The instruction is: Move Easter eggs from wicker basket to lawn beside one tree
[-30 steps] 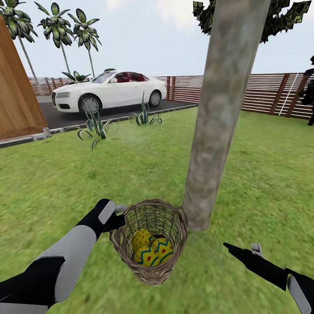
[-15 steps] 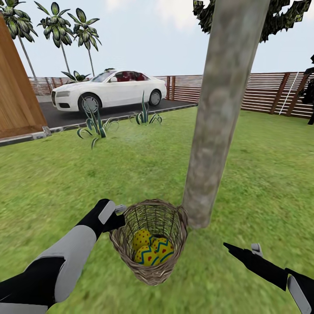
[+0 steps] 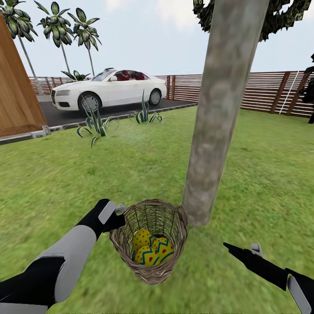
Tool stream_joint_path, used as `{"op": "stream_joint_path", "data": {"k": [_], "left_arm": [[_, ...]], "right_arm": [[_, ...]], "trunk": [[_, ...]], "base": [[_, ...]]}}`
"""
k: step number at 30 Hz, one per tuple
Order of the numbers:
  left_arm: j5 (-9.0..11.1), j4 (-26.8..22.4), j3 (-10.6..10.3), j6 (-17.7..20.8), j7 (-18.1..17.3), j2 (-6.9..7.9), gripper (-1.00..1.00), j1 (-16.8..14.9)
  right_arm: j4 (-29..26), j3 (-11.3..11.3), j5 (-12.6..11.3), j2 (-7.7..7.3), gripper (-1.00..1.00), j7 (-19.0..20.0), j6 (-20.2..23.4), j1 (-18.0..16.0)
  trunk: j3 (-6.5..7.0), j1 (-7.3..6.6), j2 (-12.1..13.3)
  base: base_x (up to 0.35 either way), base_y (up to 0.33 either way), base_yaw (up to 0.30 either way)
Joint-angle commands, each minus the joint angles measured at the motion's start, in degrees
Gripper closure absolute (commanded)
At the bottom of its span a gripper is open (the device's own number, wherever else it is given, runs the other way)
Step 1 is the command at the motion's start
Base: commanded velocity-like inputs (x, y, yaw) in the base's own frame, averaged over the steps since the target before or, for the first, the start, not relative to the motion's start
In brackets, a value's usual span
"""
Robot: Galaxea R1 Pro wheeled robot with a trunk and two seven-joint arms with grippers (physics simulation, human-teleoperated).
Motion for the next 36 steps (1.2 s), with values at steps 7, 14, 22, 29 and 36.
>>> {"op": "stream_joint_path", "data": {"k": [7, 14, 22, 29, 36], "left_arm": [[1.0, -0.1, 0.37, -0.07, 0.48, -0.05, 1.0, -0.03], [1.0, -0.1, 0.37, -0.07, 0.48, -0.11, 1.0, -0.03], [0.93, -0.03, 0.37, -0.07, 0.48, -0.05, 1.0, -0.03], [0.97, -0.04, 0.37, -0.07, 0.48, -0.06, 1.0, -0.03], [0.99, -0.05, 0.37, -0.07, 0.48, -0.12, 1.0, -0.03]], "right_arm": [[0.03, -0.02, -0.28, -0.01, -1.0, 0.05, 0.42, -0.03], [0.01, -0.02, -0.28, -0.01, -1.0, 0.05, 0.42, -0.03], [0.02, -0.02, -0.28, -0.01, -1.0, 0.05, 0.42, -0.03], [0.01, -0.02, -0.29, 0.14, -1.0, 0.05, 0.33, -0.03], [0.04, -0.02, -0.3, 0.03, -1.0, 0.05, 0.36, -0.03]], "trunk": [[-1.31, 1.53, -2.85], [-2.57, 3.07, -5.65], [-4.0, 4.83, -8.86], [-5.26, 6.36, -11.67], [-6.52, 7.9, -14.48]], "base": [[0.0, 0.0, 0.0], [0.0, 0.0, 0.0], [0.0, 0.0, 0.0], [0.0, 0.0, 0.0], [0.0, 0.0, 0.0]]}}
